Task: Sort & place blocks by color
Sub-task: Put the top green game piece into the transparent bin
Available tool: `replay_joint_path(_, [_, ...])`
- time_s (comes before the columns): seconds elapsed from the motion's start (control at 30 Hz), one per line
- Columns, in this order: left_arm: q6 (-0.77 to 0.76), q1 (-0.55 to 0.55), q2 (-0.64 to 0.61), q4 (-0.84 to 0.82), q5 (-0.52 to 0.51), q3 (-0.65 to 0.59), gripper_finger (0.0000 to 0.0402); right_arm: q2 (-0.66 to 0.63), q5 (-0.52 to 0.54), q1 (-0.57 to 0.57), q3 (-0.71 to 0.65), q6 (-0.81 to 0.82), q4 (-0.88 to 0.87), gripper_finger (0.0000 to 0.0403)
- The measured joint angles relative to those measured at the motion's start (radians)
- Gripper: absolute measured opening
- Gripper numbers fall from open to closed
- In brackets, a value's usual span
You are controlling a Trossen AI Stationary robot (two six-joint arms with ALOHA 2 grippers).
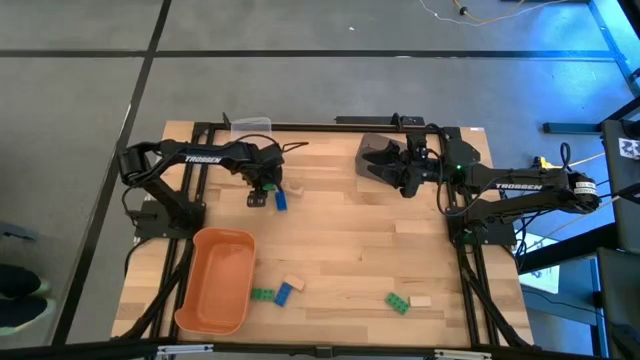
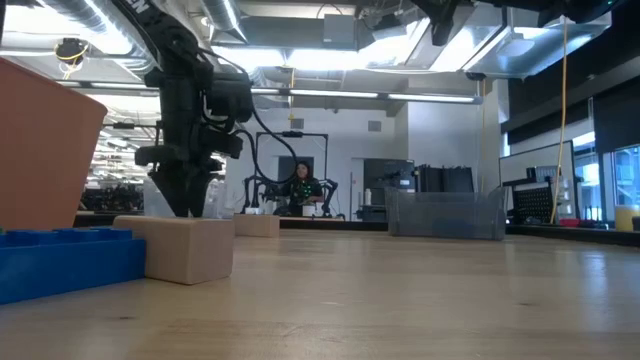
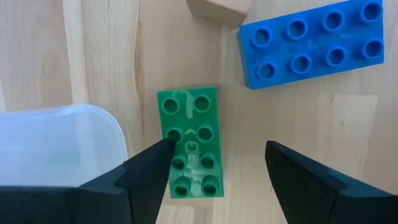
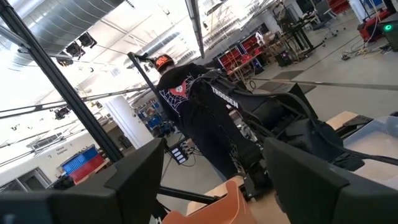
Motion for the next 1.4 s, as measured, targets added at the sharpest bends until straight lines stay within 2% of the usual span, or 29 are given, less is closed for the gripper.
replay_joint_path(0.33, [-0.004, 0.002, 0.000, -0.017, -0.001, 0.000, 0.0254, 0.000, 0.000, 0.000, 0.000, 0.002, 0.000, 0.0277])
replay_joint_path(0.73, [0.000, 0.057, 0.024, -0.036, 0.010, 0.001, 0.0254, 0.000, 0.000, 0.000, 0.000, -0.002, -0.031, 0.0277])
replay_joint_path(1.0, [0.046, 0.058, 0.025, -0.019, 0.012, -0.001, 0.0254, 0.000, 0.000, 0.000, 0.000, -0.003, -0.045, 0.0277])
replay_joint_path(1.17, [0.045, 0.057, 0.025, 0.031, -0.013, -0.002, 0.0254, 0.000, 0.000, 0.000, 0.000, 0.000, -0.044, 0.0277])
replay_joint_path(1.27, [0.045, 0.050, 0.026, 0.042, -0.078, -0.003, 0.0254, 0.000, 0.000, 0.000, 0.000, 0.000, -0.044, 0.0277])
replay_joint_path(1.4, [0.050, 0.048, -0.011, 0.045, -0.069, -0.006, 0.0254, 0.000, 0.000, 0.000, 0.000, -0.002, -0.044, 0.0277])
